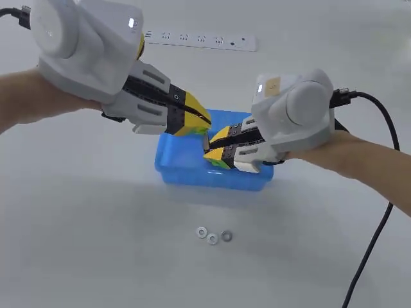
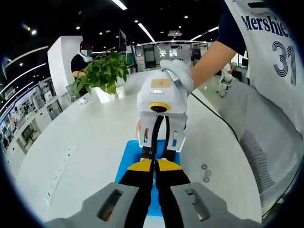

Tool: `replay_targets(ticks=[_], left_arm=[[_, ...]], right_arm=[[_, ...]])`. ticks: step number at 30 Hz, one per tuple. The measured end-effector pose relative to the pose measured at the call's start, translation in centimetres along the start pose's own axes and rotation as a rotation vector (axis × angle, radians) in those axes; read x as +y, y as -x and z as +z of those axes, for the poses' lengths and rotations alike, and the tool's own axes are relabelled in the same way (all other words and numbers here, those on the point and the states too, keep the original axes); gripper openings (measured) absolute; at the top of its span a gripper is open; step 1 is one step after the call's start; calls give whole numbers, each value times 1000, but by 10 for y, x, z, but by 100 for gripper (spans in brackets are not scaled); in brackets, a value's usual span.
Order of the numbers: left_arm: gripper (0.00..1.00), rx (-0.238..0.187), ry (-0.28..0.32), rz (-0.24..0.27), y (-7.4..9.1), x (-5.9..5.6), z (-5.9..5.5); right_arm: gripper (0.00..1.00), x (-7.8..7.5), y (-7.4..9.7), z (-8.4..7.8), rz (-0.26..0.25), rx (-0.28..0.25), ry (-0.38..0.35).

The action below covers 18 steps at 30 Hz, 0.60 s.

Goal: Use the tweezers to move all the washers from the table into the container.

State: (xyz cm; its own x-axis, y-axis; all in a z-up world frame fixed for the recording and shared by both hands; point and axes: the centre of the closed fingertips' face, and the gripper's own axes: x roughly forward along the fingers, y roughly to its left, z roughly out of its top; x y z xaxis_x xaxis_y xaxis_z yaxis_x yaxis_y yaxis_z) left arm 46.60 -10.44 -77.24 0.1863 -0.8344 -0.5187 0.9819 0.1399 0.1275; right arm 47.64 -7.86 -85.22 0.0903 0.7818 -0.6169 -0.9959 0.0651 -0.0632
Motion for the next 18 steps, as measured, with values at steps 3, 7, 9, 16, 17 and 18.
replay_targets(ticks=[3,7,9,16,17,18], left_arm=[[5,3,-10,-3,1,-3,5],[5,2,-27,-8,6,-6,14],[5,2,-37,-7,8,-6,17],[5,-7,-86,-11,20,-16,38],[5,-9,-101,-11,22,-18,42],[5,-9,-99,-13,22,-19,42]], right_arm=[[12,1,2,4,-4,-5,9],[12,4,7,13,-2,-27,13],[12,5,10,18,-6,-34,21],[12,16,28,38,-21,-80,72],[12,18,30,39,-23,-83,83],[12,20,33,41,-28,-83,96]])
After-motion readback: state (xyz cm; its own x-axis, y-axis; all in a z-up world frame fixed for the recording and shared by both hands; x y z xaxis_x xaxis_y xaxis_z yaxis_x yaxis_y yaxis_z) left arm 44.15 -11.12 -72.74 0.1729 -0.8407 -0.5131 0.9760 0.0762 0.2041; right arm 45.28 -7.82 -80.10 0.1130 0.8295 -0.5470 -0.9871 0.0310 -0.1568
